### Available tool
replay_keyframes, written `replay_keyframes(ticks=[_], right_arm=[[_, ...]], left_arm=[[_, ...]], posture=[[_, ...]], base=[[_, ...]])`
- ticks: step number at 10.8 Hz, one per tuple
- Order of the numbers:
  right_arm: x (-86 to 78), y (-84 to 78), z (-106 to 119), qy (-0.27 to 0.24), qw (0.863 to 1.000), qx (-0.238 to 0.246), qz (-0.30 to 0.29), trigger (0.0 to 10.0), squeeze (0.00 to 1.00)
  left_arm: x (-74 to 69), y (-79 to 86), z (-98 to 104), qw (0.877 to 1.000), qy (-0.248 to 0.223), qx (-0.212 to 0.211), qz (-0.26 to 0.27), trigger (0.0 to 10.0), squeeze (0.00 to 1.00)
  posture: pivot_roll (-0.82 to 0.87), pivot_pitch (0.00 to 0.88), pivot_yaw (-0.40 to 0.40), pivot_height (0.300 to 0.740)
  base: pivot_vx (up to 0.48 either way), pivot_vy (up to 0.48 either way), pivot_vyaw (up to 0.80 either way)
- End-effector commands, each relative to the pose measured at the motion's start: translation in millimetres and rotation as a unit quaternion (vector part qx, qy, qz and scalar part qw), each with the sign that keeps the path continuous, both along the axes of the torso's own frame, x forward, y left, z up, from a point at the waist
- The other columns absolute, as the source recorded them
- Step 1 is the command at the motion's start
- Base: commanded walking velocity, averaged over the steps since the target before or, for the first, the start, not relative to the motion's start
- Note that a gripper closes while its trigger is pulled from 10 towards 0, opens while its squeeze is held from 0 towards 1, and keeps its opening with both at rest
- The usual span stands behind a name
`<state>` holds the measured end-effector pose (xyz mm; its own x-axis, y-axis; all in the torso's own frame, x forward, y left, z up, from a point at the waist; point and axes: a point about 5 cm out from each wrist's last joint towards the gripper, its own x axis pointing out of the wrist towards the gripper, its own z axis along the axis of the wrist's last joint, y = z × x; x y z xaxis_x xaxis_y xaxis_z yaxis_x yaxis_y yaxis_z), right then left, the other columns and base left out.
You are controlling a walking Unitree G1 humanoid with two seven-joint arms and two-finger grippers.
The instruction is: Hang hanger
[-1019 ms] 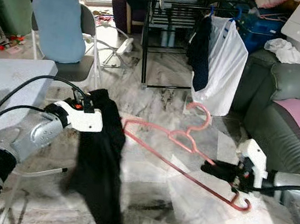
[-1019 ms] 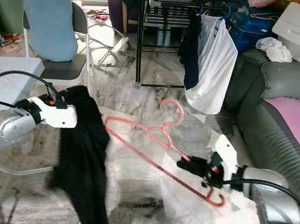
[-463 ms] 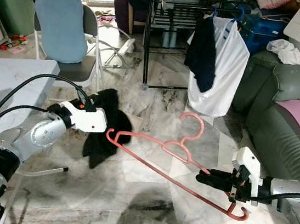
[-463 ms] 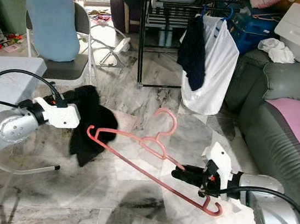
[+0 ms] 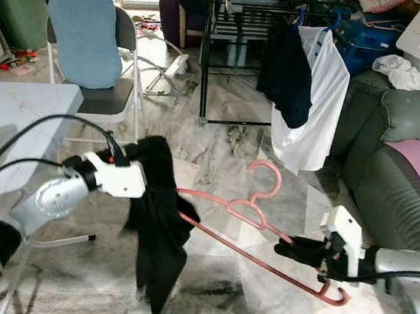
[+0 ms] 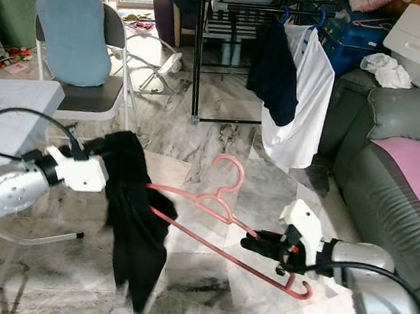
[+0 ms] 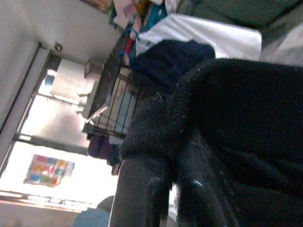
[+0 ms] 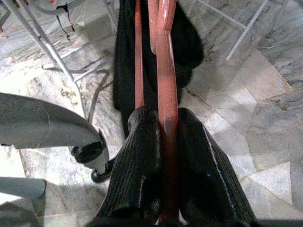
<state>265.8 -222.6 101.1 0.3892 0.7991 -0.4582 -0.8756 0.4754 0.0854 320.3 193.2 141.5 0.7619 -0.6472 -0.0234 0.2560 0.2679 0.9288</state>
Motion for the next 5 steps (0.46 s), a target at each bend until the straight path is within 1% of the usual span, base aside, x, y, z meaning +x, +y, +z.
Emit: replay_keyframes(ticks=[1, 2, 3, 4, 5], right_arm=[[1.0, 5.3, -7.2, 0.007, 1.0, 0.001, -0.003, 10.0, 0.0], [0.7, 8.8, -11.9, 0.015, 1.0, 0.011, -0.008, 10.0, 0.0], [3.9, 15.2, -22.7, 0.025, 0.999, 0.015, -0.027, 10.0, 0.0], [11.7, 21.7, -31.9, 0.029, 0.997, 0.024, -0.064, 10.0, 0.0], [19.1, 24.0, -35.4, 0.026, 0.994, 0.027, -0.099, 10.0, 0.0]], left_arm=[[-1.3, -12.3, 19.4, 0.998, -0.033, -0.038, -0.028, 10.0, 0.0], [-3.7, -20.9, 22.7, 0.997, -0.039, -0.048, -0.043, 10.0, 0.0], [-9.9, -41.5, 31.1, 0.993, -0.053, -0.073, -0.076, 10.0, 0.0], [-17.3, -62.9, 42.6, 0.986, -0.068, -0.105, -0.107, 10.0, 0.0], [-21.6, -73.2, 50.0, 0.982, -0.075, -0.124, -0.12, 10.0, 0.0]], posture=[[-0.03, 0.0, 0.045, 0.74], [-0.02, 0.0, 0.041, 0.74], [-0.01, 0.0, 0.036, 0.74], [-0.01, 0.0, 0.036, 0.74], [-0.01, 0.0, 0.031, 0.74]], base=[[0.0, 0.0, 0.0], [0.0, 0.0, 0.0], [0.0, 0.0, 0.0], [0.0, 0.0, 0.0], [0.0, 0.0, 0.0]])
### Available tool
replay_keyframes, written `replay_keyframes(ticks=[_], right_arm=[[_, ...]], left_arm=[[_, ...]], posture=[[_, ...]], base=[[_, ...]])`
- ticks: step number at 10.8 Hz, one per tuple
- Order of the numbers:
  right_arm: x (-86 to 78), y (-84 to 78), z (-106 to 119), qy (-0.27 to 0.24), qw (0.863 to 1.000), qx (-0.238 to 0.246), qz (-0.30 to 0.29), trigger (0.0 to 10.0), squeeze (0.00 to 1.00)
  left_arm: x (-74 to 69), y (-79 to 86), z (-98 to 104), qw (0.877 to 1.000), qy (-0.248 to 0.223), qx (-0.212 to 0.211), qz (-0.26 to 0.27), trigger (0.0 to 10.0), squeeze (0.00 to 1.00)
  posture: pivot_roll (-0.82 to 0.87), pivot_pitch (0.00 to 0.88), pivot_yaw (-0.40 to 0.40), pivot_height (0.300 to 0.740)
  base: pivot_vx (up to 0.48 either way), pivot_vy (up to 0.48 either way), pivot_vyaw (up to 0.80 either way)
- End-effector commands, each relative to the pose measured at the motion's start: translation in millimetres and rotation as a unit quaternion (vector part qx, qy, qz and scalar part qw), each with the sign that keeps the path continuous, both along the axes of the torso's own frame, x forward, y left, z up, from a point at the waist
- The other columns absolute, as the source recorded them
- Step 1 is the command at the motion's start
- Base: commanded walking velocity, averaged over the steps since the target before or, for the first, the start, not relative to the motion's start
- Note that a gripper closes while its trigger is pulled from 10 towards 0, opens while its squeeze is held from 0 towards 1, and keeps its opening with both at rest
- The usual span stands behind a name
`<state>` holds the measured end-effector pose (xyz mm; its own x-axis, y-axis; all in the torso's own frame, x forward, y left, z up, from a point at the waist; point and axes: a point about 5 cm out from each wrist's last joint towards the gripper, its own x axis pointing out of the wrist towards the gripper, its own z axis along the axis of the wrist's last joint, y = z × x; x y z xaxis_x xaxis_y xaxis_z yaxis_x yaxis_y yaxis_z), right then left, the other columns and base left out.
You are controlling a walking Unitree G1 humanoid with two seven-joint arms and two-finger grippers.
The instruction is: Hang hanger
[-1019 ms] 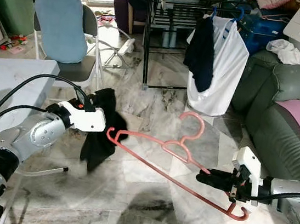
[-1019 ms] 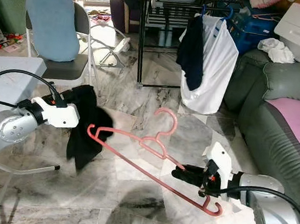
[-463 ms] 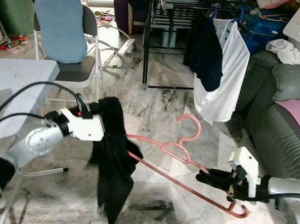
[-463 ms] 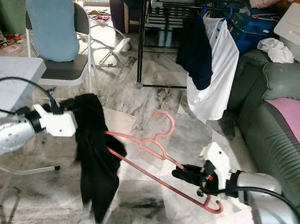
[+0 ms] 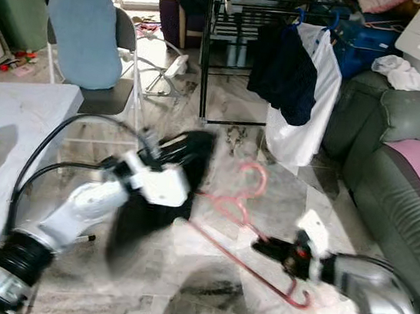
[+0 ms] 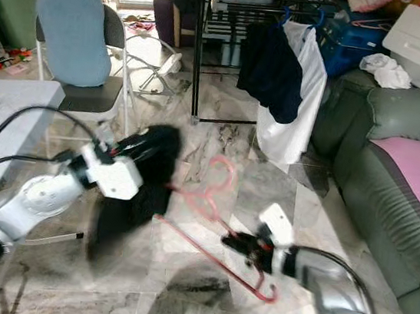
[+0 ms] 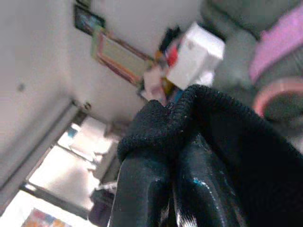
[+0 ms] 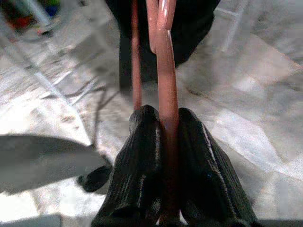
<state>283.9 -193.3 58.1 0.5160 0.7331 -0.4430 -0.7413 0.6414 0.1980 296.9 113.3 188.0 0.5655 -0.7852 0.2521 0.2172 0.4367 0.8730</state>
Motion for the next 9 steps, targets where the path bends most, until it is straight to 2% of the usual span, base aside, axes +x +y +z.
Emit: replay_keyframes(ticks=[1, 3, 4, 5, 6, 7, 8, 9], right_arm=[[9.9, -3.9, 4.5, -0.015, 0.999, -0.004, -0.039, 10.0, 0.0], [18.1, -6.8, 2.5, -0.025, 0.997, -0.022, -0.076, 10.0, 0.0], [19.7, -14.6, 2.5, -0.03, 0.994, -0.038, -0.094, 10.0, 0.0], [26.9, -27.4, 8.9, -0.046, 0.988, -0.044, -0.14, 10.0, 0.0], [30.8, -29.2, 14.9, -0.054, 0.987, -0.036, -0.148, 10.0, 0.0], [34.8, -23.6, 27.5, -0.065, 0.991, -0.015, -0.12, 10.0, 0.0], [32.2, -18.6, 29.2, -0.061, 0.994, -0.006, -0.088, 10.0, 0.0], [24.2, -19.2, 22.0, -0.046, 0.997, -0.023, -0.05, 10.0, 0.0]], left_arm=[[-4.7, -4.2, 10.9, 1.0, -0.01, -0.019, -0.01, 10.0, 0.0], [-5.8, 3.7, 4.5, 1.0, 0.008, -0.017, 0.018, 10.0, 0.0], [-5.2, 14.8, -0.7, 0.998, 0.019, -0.017, 0.048, 10.0, 0.0], [-5.6, 23.6, -10.2, 0.996, 0.038, -0.01, 0.082, 10.0, 0.0], [-7.1, 24.9, -18.3, 0.995, 0.052, 0.001, 0.09, 10.0, 0.0], [-9.1, 25.1, -40.5, 0.99, 0.082, 0.047, 0.103, 10.0, 0.0], [-8.6, 23.7, -43.0, 0.989, 0.086, 0.041, 0.11, 10.0, 0.0], [-7.5, 20.5, -39.0, 0.99, 0.082, 0.02, 0.115, 10.0, 0.0]], posture=[[0.0, 0.0, 0.029, 0.74], [0.0, 0.0, 0.029, 0.74], [0.0, 0.0, 0.029, 0.74], [-0.01, 0.0, 0.027, 0.74], [-0.01, 0.0, 0.028, 0.74], [-0.02, 0.0, 0.028, 0.74], [-0.02, 0.0, 0.026, 0.74], [-0.02, 0.0, 0.022, 0.74]], base=[[0.0, 0.0, 0.0], [0.0, 0.0, 0.0], [0.0, 0.0, 0.0], [0.0, 0.0, 0.0], [0.0, 0.0, 0.0], [0.0, 0.0, 0.0], [0.0, 0.0, 0.0], [0.0, 0.0, 0.0]])
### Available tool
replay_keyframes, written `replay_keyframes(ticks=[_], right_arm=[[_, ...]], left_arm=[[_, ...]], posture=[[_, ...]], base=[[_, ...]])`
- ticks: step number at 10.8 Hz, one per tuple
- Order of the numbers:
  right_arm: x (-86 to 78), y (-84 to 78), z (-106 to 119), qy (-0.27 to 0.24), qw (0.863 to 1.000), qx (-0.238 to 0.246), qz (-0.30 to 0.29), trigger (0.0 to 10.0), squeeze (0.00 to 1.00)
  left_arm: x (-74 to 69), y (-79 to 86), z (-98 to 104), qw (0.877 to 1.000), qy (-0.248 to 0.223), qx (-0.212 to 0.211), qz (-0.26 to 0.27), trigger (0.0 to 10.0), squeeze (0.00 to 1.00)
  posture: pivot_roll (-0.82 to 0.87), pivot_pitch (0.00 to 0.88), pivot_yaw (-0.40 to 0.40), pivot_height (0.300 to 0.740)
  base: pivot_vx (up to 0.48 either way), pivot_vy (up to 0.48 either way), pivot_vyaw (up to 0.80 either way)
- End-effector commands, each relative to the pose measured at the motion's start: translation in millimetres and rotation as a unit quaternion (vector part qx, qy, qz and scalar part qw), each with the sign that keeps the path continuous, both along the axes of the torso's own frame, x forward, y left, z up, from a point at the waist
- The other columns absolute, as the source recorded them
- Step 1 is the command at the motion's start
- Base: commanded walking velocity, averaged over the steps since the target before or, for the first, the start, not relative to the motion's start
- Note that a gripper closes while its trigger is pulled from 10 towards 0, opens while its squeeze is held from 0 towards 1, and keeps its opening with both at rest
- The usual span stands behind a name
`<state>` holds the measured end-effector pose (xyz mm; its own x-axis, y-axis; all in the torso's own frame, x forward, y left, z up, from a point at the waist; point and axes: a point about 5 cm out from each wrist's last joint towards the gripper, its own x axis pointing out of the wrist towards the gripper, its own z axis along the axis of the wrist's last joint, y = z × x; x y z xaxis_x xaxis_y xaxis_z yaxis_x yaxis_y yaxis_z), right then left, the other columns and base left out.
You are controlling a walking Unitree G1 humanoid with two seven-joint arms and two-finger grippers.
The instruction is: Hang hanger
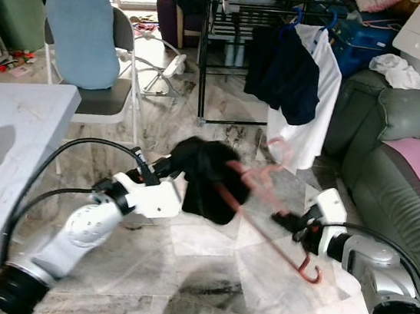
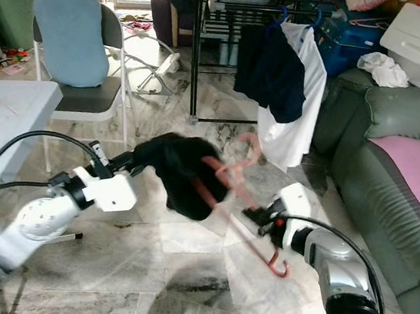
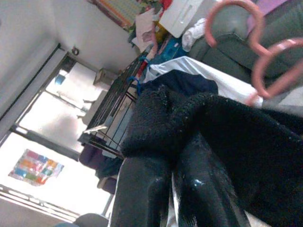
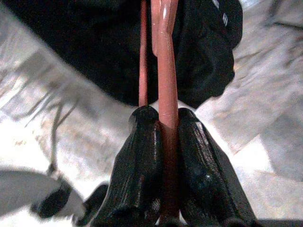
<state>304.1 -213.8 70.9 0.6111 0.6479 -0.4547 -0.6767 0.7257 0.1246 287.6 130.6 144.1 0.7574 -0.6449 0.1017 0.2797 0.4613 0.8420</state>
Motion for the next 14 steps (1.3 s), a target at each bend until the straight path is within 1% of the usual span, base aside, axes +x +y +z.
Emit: replay_keyframes(ticks=[1, 2, 4, 5, 6, 7, 8, 9, 10, 11, 12, 13, 14], right_arm=[[-4.2, -4.2, 0.0, 0.002, 1.0, -0.01, 0.019, 10.0, 0.0], [-12.5, -15.2, -9.1, 0.028, 0.999, -0.026, 0.015, 10.0, 0.0], [-20.6, -42.0, -27.6, 0.075, 0.993, -0.076, -0.055, 10.0, 0.0], [-21.4, -49.0, -30.8, 0.082, 0.989, -0.095, -0.078, 10.0, 0.0], [-16.2, -54.7, -28.9, 0.078, 0.984, -0.106, -0.119, 10.0, 0.0], [-7.7, -58.1, -24.1, 0.059, 0.978, -0.122, -0.161, 10.0, 0.0], [-3.7, -59.4, -21.6, 0.053, 0.974, -0.119, -0.183, 10.0, 0.0], [9.9, -60.8, -10.3, 0.022, 0.964, -0.109, -0.242, 10.0, 0.0], [22.9, -53.5, 4.0, -0.011, 0.964, -0.068, -0.256, 10.0, 0.0], [29.4, -36.4, 14.4, -0.021, 0.979, -0.017, -0.201, 10.0, 0.0], [28.1, -23.2, 18.5, -0.017, 0.991, 0.011, -0.132, 10.0, 0.0], [22.1, -18.8, 15.6, -0.005, 0.996, 0.011, -0.083, 10.0, 0.0], [18.9, -26.2, 6.6, 0.004, 0.995, -0.024, -0.1, 10.0, 0.0]], left_arm=[[3.4, 2.8, 8.4, 1.0, -0.016, -0.003, 0.012, 10.0, 0.0], [4.2, 5.9, 13.9, 0.999, -0.03, -0.012, 0.022, 10.0, 0.0], [5.4, 9.9, 24.3, 0.998, -0.048, -0.031, 0.031, 10.0, 0.0], [7.0, 12.0, 23.8, 0.998, -0.046, -0.027, 0.039, 10.0, 0.0], [7.7, 13.4, 21.7, 0.998, -0.043, -0.028, 0.044, 10.0, 0.0], [5.3, 11.1, 19.0, 0.998, -0.041, -0.033, 0.044, 10.0, 0.0], [3.6, 10.0, 18.6, 0.998, -0.04, -0.038, 0.043, 10.0, 0.0], [-0.8, 7.6, 16.9, 0.997, -0.035, -0.052, 0.04, 10.0, 0.0], [-3.5, 3.6, 10.3, 0.998, -0.024, -0.048, 0.039, 10.0, 0.0], [-5.5, -3.9, 3.0, 0.999, -0.015, -0.038, 0.03, 10.0, 0.0], [-4.9, -10.3, 0.2, 0.999, -0.011, -0.036, 0.028, 10.0, 0.0], [-3.3, -18.1, 3.1, 0.999, -0.014, -0.047, 0.022, 10.0, 0.0], [-3.3, -23.5, 7.4, 0.998, -0.021, -0.058, 0.013, 10.0, 0.0]], posture=[[-0.02, 0.0, 0.015, 0.74], [-0.02, 0.0, 0.013, 0.74], [-0.02, 0.0, 0.011, 0.74], [-0.02, 0.0, 0.011, 0.74], [-0.02, 0.0, 0.012, 0.74], [-0.03, 0.0, 0.014, 0.74], [-0.02, 0.0, 0.012, 0.74], [-0.02, 0.0, 0.01, 0.74], [-0.02, 0.0, 0.008, 0.74], [-0.02, 0.0, 0.008, 0.74], [-0.03, 0.0, 0.006, 0.74], [-0.03, 0.0, 0.003, 0.74], [-0.03, 0.0, 0.003, 0.74]], base=[[0.0, 0.0, 0.0], [0.0, 0.0, 0.0], [0.0, 0.0, 0.0], [0.0, 0.0, 0.0], [0.0, 0.0, 0.0], [0.0, 0.0, 0.0], [0.0, 0.0, 0.0], [0.0, 0.0, 0.0], [0.0, 0.0, 0.0], [0.0, 0.0, 0.0], [0.0, 0.0, 0.0], [0.0, 0.0, 0.0], [0.0, 0.0, 0.0]])
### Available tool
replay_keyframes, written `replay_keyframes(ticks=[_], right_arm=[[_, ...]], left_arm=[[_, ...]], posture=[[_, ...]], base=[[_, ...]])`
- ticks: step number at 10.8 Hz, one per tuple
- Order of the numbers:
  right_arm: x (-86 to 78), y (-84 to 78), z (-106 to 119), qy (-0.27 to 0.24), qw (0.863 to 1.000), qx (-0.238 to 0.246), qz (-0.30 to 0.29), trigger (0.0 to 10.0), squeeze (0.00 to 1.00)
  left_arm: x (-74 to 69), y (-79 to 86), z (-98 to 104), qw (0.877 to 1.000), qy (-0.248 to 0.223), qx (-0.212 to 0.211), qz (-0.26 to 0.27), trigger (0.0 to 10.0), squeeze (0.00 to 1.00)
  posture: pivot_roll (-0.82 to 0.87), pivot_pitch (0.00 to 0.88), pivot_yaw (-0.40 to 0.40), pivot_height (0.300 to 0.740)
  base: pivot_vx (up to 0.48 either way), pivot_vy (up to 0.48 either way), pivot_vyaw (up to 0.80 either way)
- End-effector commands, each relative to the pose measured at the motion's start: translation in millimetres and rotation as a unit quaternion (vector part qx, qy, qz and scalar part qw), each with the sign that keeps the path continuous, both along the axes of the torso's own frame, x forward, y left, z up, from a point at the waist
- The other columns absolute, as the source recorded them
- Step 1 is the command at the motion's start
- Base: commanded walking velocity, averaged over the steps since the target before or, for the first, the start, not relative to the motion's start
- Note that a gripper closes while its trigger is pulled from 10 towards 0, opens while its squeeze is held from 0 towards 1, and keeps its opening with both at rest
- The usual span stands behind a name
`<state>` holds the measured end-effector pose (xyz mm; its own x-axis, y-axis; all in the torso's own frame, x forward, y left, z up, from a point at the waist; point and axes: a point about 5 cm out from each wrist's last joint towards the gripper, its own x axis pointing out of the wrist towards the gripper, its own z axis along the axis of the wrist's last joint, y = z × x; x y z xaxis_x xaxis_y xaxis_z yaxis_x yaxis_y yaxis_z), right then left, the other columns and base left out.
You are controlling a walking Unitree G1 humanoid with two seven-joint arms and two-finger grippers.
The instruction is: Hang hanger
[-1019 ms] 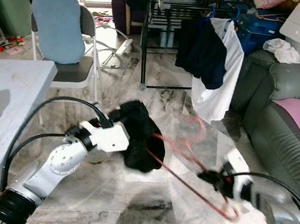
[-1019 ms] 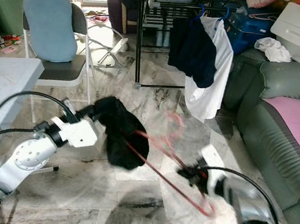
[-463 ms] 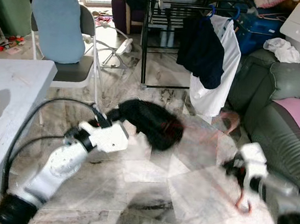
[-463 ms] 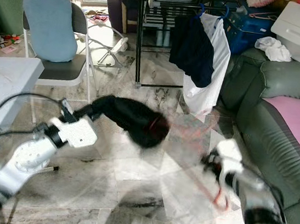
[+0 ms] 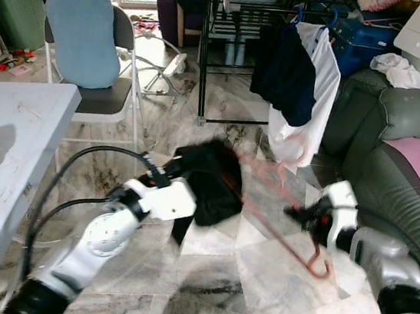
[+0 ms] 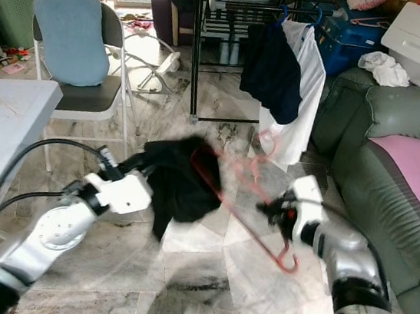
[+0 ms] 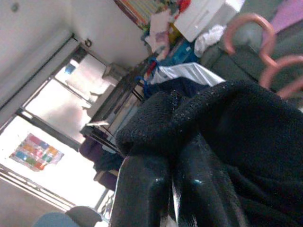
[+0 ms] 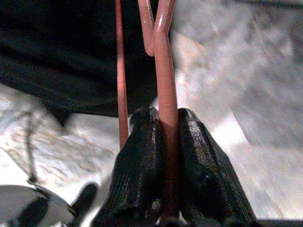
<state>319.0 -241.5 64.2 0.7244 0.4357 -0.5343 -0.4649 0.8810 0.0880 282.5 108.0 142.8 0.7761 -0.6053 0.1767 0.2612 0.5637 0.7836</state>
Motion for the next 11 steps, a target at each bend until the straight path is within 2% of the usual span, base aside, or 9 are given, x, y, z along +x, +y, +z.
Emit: replay_keyframes(ticks=[1, 2, 3, 5, 6, 7, 8, 9, 11], right_arm=[[3.0, -10.3, 3.0, -0.012, 0.999, -0.025, -0.037, 10.0, 0.0], [3.2, -20.1, -0.9, -0.011, 0.993, -0.052, -0.105, 10.0, 0.0], [8.0, -25.5, 4.0, -0.036, 0.985, -0.069, -0.153, 10.0, 0.0], [24.6, -24.6, 23.6, -0.078, 0.972, -0.031, -0.221, 10.0, 0.0], [36.8, -21.2, 41.6, -0.115, 0.961, 0.009, -0.252, 10.0, 0.0], [55.6, -11.4, 72.9, -0.166, 0.94, 0.083, -0.285, 10.0, 0.0], [68.4, 2.2, 97.4, -0.198, 0.923, 0.155, -0.291, 10.0, 0.0], [81.7, 27.1, 124.1, -0.219, 0.901, 0.247, -0.281, 10.0, 0.0], [89.8, 70.1, 146.9, -0.233, 0.883, 0.339, -0.225, 10.0, 0.0]], left_arm=[[0.3, -3.6, 14.2, 0.999, -0.032, -0.012, -0.009, 10.0, 0.0], [-2.8, -6.2, 20.1, 0.999, -0.043, -0.027, -0.017, 10.0, 0.0], [-5.8, -8.8, 21.7, 0.998, -0.041, -0.035, -0.029, 10.0, 0.0], [-13.4, -16.5, 17.1, 0.997, -0.012, -0.054, -0.055, 10.0, 0.0], [-19.2, -22.4, 7.4, 0.995, 0.029, -0.068, -0.073, 10.0, 0.0], [-26.2, -30.0, -9.7, 0.991, 0.076, -0.061, -0.091, 10.0, 0.0], [-28.4, -35.3, -19.3, 0.988, 0.099, -0.066, -0.095, 10.0, 0.0], [-24.4, -39.4, -27.9, 0.984, 0.125, -0.085, -0.088, 10.0, 0.0], [-15.5, -51.5, -35.6, 0.981, 0.146, -0.063, -0.107, 10.0, 0.0]], posture=[[-0.03, 0.0, 0.005, 0.74], [-0.03, 0.0, 0.005, 0.74], [-0.03, 0.0, 0.005, 0.74], [-0.02, 0.0, 0.011, 0.74], [-0.02, 0.0, 0.011, 0.74], [-0.02, 0.0, 0.007, 0.74], [-0.01, 0.0, 0.007, 0.74], [-0.02, 0.0, 0.006, 0.74], [-0.02, 0.0, 0.006, 0.74]], base=[[0.0, 0.0, 0.0], [0.0, 0.0, 0.0], [0.0, 0.0, 0.0], [0.0, 0.0, 0.0], [0.0, 0.0, 0.0], [0.0, 0.0, 0.0], [0.0, 0.0, 0.0], [0.0, 0.0, 0.0], [0.0, 0.0, 0.0]])
